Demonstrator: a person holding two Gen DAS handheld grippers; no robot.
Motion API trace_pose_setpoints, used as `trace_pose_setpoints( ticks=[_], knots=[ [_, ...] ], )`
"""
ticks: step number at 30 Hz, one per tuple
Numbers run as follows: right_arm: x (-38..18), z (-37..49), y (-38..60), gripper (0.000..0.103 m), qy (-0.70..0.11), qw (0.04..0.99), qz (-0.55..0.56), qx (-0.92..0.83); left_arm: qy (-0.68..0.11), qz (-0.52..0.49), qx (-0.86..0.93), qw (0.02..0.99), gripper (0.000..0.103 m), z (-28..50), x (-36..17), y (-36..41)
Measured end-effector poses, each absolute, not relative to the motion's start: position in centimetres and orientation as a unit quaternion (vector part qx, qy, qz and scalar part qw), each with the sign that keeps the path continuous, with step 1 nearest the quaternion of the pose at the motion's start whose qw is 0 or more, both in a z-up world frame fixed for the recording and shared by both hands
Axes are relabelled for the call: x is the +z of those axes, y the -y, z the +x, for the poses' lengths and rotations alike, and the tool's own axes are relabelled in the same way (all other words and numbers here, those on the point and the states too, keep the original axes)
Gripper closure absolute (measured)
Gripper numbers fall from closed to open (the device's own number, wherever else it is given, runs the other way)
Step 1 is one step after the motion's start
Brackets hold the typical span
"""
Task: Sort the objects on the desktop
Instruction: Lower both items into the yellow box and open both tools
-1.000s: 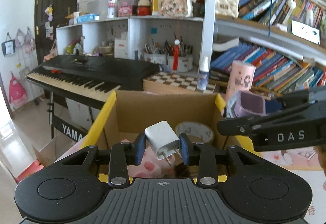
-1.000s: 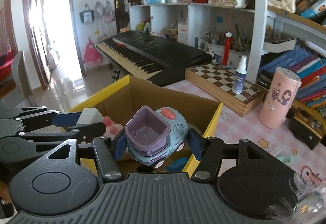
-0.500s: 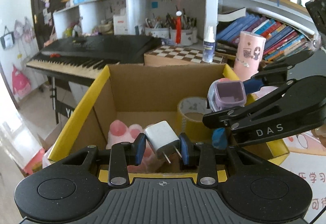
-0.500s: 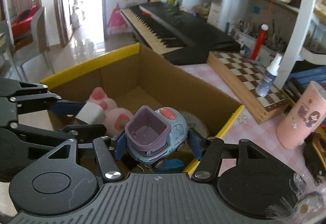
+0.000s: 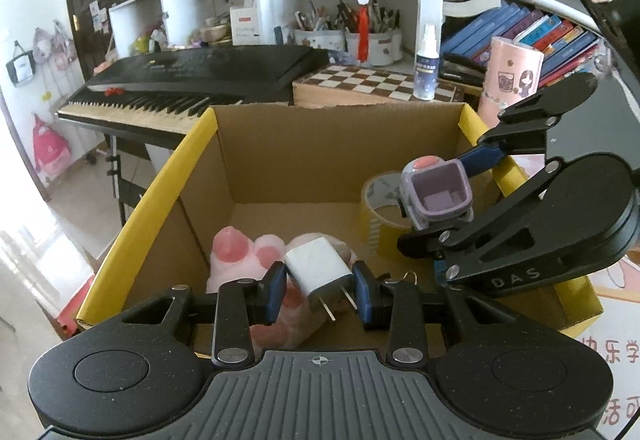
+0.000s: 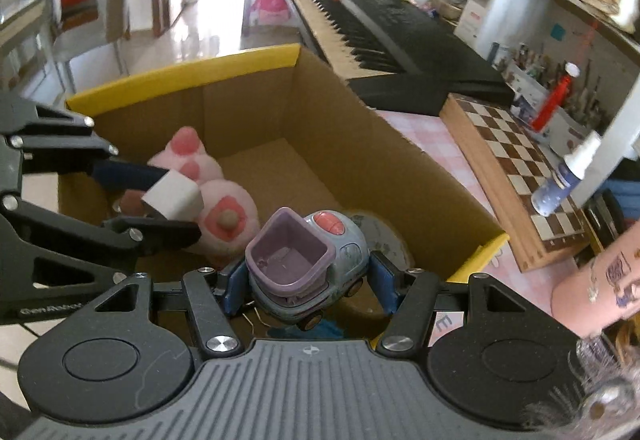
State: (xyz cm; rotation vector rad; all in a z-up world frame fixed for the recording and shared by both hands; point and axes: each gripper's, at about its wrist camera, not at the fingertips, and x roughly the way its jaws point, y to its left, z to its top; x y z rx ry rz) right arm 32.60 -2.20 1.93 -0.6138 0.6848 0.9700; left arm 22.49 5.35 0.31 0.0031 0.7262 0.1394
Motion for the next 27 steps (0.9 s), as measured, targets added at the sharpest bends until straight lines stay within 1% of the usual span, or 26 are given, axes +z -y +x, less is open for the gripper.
trace_pose_setpoints(
  ticks=[4,8,13,17,20,27],
  knots=[
    [1.2,33.0,1.7,0.044,-0.322,0.772,-0.304,0.457,-0.356,0.003,0.073,0.932,0.069,22.7,0.2,-5.2],
    [0.6,32.8,1.3,0.044,-0.309,0.767,-0.331,0.454,-0.357,0.004,0.075,0.931,0.069,22.8,0.2,-5.1],
    [0.6,32.9,1.5,0.044,-0.306,0.768,-0.328,0.457,-0.353,0.005,0.075,0.933,0.068,22.6,0.3,-5.0],
    [0.8,32.8,1.7,0.043,-0.303,0.771,-0.321,0.458,-0.335,0.012,0.077,0.939,0.064,21.9,0.7,-4.6],
    [1.3,32.4,2.1,0.043,-0.291,0.779,-0.317,0.456,-0.318,0.008,0.086,0.944,0.054,21.2,1.3,-4.7],
    [3.6,31.5,3.4,0.043,-0.266,0.806,-0.282,0.447,-0.29,-0.002,0.095,0.952,0.052,19.8,2.5,-4.8]
  ],
)
